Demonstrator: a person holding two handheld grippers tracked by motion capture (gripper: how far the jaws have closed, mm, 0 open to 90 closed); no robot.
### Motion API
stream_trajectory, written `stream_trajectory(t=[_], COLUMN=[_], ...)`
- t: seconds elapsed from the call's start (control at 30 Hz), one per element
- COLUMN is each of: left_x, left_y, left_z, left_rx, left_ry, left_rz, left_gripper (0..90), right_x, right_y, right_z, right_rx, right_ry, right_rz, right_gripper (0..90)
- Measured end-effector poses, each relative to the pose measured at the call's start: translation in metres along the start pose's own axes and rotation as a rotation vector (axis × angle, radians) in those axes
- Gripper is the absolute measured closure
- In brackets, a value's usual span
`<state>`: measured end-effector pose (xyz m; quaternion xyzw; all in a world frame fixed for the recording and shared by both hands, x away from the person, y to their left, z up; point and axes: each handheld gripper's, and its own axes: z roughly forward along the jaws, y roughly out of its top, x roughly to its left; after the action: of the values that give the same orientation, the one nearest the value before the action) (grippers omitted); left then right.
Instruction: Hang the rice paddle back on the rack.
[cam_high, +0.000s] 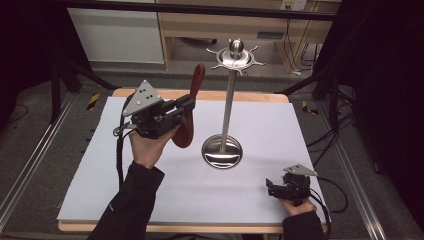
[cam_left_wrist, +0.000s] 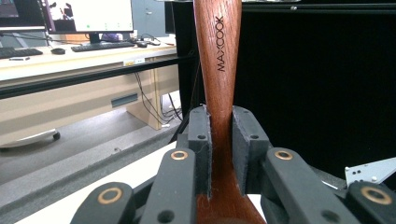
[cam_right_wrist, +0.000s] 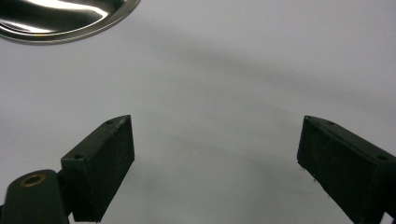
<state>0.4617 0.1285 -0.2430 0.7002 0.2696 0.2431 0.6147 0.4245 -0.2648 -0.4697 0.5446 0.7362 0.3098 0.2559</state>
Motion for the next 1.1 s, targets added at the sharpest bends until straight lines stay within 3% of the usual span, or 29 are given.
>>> stream_trajectory(t=[1.1], left_x=[-0.003], left_y=[0.006], left_z=[0.03], left_rx=[0.024], left_ry=[0.003], left_rz=[0.004], left_gripper=[78.1], right_x=[-0.001], right_y=[0.0], right_z=[0.0], right_rx=[-0.003], right_ry=[0.007], right_rz=[0.004], right_gripper=[11.6])
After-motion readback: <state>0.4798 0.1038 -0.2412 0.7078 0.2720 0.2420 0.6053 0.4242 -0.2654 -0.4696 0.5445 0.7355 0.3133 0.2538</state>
